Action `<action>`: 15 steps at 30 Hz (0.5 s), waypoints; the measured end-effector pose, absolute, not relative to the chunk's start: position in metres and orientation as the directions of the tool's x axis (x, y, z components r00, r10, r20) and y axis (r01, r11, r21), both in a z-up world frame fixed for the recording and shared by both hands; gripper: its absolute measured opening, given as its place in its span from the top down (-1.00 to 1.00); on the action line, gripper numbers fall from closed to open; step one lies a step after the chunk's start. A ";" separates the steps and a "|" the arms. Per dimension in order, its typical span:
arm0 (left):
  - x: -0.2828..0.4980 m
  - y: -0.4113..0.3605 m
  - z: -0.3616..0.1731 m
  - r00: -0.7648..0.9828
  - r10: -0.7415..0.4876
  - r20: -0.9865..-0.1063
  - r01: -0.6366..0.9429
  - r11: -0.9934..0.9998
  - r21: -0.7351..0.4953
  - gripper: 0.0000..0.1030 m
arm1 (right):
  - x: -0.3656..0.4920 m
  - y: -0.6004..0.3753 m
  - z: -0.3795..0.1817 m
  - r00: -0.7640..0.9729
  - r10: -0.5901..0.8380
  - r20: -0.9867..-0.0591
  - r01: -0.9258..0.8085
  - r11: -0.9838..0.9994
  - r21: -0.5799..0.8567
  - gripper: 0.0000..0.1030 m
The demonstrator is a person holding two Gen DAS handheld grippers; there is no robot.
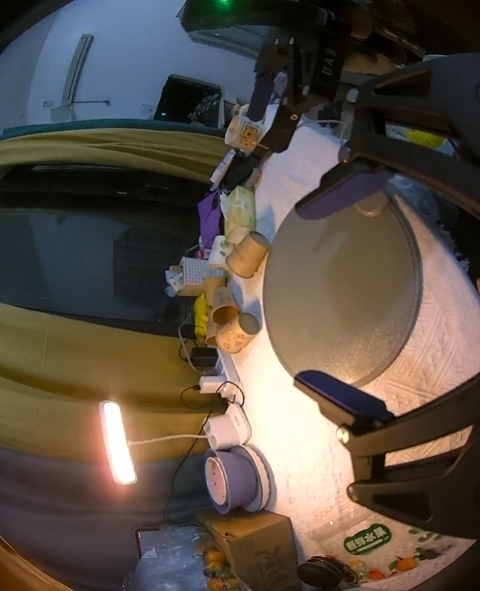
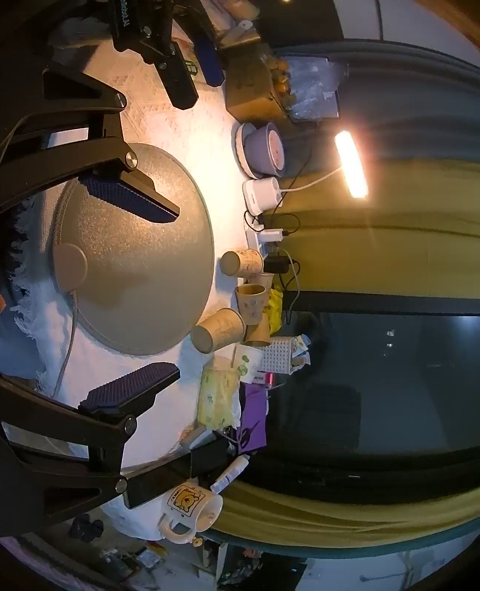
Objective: Flip cup upright
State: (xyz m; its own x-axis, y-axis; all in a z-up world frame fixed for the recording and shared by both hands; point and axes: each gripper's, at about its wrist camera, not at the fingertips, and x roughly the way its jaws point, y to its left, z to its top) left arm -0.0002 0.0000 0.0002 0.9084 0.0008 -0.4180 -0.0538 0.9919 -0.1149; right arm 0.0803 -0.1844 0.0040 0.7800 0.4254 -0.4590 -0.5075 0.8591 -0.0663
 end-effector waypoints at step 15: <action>-0.006 0.003 0.008 0.920 0.001 -0.392 -0.053 0.991 -0.121 -0.65 | 0.081 -0.184 0.007 0.768 0.430 -0.475 -0.515 0.855 -0.059 -0.57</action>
State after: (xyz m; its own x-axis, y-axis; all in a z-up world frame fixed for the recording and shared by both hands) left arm -0.0056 0.0035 0.0077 0.9198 0.0011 -0.3923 -0.0529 0.9912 -0.1213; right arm 0.0807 -0.1840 0.0068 0.7682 0.4295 -0.4748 -0.5146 0.8554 -0.0588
